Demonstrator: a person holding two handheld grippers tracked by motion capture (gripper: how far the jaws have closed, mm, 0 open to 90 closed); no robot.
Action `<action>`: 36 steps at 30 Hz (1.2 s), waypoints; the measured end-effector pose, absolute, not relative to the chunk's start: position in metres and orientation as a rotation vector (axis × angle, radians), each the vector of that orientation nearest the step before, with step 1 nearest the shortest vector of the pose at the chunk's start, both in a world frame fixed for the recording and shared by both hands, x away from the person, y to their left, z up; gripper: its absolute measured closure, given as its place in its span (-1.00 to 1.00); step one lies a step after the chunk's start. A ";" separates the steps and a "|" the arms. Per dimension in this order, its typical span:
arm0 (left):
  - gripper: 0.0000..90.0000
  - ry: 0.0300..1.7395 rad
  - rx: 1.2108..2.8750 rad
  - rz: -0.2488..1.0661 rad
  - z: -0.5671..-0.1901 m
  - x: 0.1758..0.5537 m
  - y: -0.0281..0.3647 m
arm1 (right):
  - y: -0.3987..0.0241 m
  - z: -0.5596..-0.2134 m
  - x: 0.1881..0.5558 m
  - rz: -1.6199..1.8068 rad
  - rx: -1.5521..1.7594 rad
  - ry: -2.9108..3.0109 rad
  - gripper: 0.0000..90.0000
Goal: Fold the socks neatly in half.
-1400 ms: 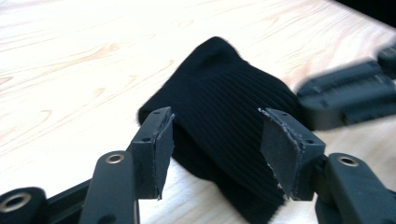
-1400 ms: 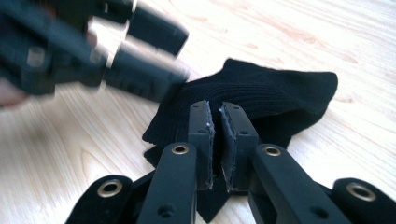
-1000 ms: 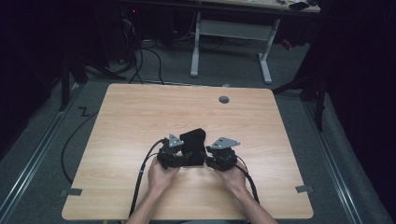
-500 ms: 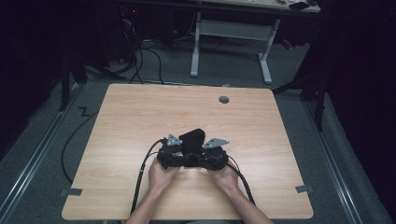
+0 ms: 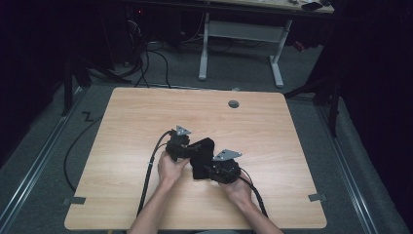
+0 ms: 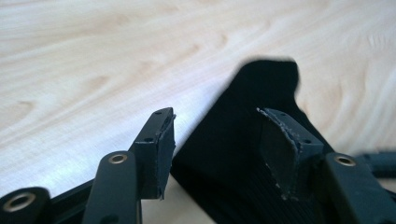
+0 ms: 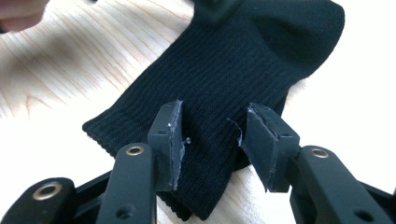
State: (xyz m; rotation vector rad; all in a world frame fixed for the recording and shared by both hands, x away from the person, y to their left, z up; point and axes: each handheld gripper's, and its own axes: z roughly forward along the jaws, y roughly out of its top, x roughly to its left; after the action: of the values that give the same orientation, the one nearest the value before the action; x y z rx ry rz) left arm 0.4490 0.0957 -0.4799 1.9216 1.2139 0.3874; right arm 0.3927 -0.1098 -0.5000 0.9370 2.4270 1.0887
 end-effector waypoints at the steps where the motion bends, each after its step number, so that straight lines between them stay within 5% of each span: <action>1: -0.03 1.231 1.936 0.374 -0.481 0.452 0.096 | -0.111 -0.500 0.393 1.093 0.938 2.429 0.24; 9: -0.11 1.237 1.994 0.369 -0.491 0.464 0.086 | -0.116 -0.502 0.391 1.114 0.927 2.439 0.24; 17: 0.01 1.229 2.027 0.400 -0.496 0.466 0.088 | -0.119 -0.502 0.396 1.125 0.931 2.482 0.24; 36: 0.87 1.148 2.052 0.265 -0.494 0.466 0.092 | -0.116 -0.502 0.394 1.120 0.952 2.472 0.24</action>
State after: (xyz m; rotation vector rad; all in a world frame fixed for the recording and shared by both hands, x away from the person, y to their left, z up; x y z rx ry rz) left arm 0.4658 0.0919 -0.4938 2.0520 1.1479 0.2649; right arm 0.3936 -0.1162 -0.5015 0.9517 2.4718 1.1197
